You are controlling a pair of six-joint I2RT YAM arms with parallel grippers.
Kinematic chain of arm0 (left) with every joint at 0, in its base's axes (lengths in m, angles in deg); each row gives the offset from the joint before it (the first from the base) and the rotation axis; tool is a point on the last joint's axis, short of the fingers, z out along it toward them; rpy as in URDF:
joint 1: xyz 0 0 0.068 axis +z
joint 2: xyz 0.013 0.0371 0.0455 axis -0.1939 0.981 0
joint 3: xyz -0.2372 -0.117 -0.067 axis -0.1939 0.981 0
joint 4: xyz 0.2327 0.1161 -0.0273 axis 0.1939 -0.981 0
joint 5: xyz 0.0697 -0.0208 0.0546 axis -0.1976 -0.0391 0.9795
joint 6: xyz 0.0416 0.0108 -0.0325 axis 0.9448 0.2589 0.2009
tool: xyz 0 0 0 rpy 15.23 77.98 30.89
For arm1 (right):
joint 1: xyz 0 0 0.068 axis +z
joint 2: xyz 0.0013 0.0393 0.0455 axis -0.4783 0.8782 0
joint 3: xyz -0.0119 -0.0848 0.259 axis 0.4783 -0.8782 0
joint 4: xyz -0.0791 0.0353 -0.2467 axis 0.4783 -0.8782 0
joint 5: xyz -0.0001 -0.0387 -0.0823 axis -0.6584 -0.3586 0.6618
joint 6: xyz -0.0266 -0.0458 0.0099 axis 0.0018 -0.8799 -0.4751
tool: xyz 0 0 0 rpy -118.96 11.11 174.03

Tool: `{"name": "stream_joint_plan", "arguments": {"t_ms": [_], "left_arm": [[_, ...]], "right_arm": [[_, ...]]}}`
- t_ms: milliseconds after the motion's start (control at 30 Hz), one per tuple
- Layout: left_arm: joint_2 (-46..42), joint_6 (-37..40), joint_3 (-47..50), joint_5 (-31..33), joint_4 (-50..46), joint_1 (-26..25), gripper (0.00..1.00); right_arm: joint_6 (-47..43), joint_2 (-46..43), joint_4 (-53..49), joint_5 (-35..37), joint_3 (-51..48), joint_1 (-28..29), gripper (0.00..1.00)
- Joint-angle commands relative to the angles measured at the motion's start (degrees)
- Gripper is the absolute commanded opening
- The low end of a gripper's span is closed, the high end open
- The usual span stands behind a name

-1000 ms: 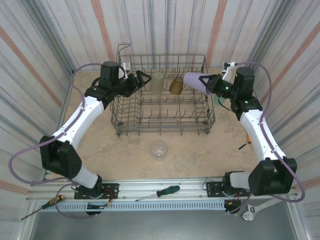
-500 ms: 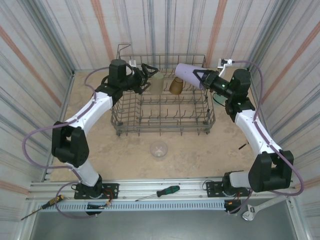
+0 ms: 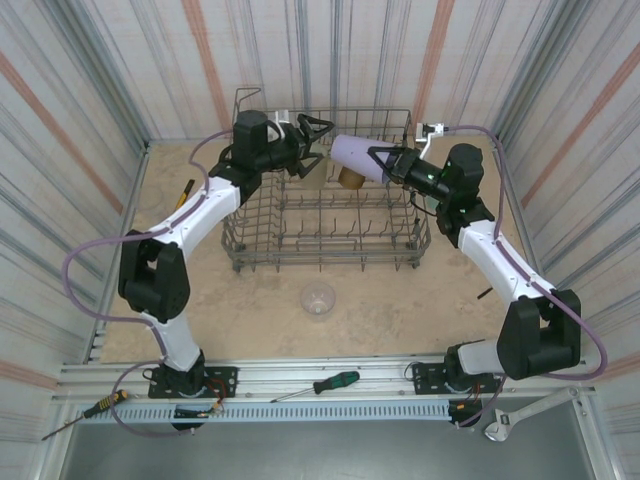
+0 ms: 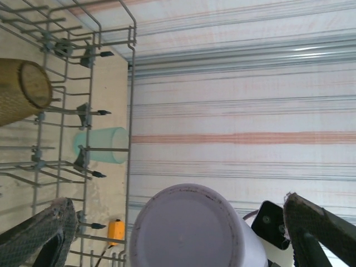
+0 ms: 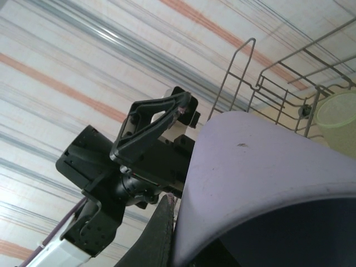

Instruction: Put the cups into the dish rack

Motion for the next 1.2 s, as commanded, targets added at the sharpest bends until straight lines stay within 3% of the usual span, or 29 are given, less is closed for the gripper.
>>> {"name": "stream_joint_plan", "arguments": {"t_ms": [0,233,500,867,1067,1167], "left_arm": [[1.42,-2.94,-2.14,-1.83,3.09,-0.46,0.99],[1.65,-4.07,-2.15,-1.86,3.84,-1.48,0.98],[0.92,-6.68,-0.64,-1.89,6.73,-1.96,0.87],[0.44,-7.36,-0.76,-2.3,7.13,-2.6,0.85],[0.83,-10.16,1.43,-2.48,12.25,-2.4,0.61],[0.72,-8.14,1.14,-2.74,11.86,-2.82,0.4]], "right_arm": [[-0.28,-0.93,3.53,0.9,0.26,0.74,0.0],[-0.11,-0.26,6.4,0.6,0.27,1.63,0.0],[0.29,2.2,8.26,2.05,2.73,2.07,0.0],[1.59,5.03,11.4,2.45,4.19,3.48,0.0],[1.3,5.33,10.83,2.82,3.62,3.44,0.0],[0.72,5.04,8.82,3.89,3.72,3.26,0.02]]}}
